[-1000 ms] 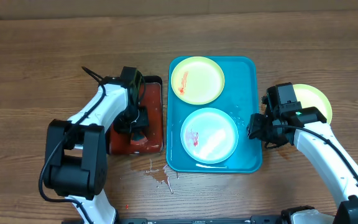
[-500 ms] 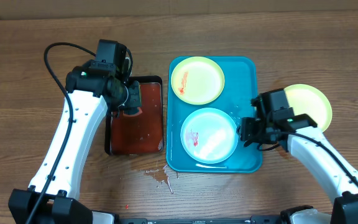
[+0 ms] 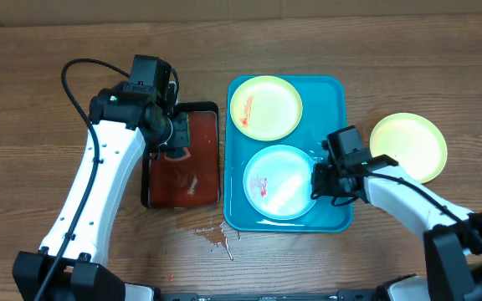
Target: Clean dirty plates on tray and stack at the side
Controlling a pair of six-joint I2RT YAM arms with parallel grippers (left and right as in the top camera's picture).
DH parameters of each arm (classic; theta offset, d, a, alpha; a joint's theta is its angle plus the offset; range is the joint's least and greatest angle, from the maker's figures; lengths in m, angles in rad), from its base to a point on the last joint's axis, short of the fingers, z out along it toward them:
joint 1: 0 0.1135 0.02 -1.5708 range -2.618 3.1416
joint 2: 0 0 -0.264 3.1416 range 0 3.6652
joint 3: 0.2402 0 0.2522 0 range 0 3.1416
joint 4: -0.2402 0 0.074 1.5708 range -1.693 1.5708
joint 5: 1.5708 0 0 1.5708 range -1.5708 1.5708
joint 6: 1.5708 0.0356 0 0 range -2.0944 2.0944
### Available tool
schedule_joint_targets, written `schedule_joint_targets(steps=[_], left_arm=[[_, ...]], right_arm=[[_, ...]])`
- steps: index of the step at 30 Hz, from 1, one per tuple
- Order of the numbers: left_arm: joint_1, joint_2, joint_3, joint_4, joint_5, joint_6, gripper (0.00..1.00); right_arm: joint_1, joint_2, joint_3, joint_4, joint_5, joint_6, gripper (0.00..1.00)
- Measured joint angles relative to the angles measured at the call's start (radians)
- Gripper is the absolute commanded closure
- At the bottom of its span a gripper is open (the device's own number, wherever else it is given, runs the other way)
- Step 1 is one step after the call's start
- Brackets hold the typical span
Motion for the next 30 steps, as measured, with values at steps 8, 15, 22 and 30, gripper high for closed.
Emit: schedule_joint_targets(steps=[8,15,22,30], left_arm=[[-0.026,0.002,0.000,0.005,-0.002,0.000,0.96],[-0.110,0.073,0.000,0.085,0.065,-0.011,0.96],[-0.298,0.224,0.000,0.279,0.198,-0.093,0.96],[-0.461,0.425,0.000,0.389,0.230,-0.232,0.96]], right_arm=[[0.009,0.003,0.000,0.014,0.000,0.024,0.96],[0.009,0.003,0.001,0.013,0.000,0.024,0.96],[0.009,0.003,0.002,0.010,0.000,0.024,0.96],[0.009,0.003,0.005,-0.001,0.000,0.024,0.96]])
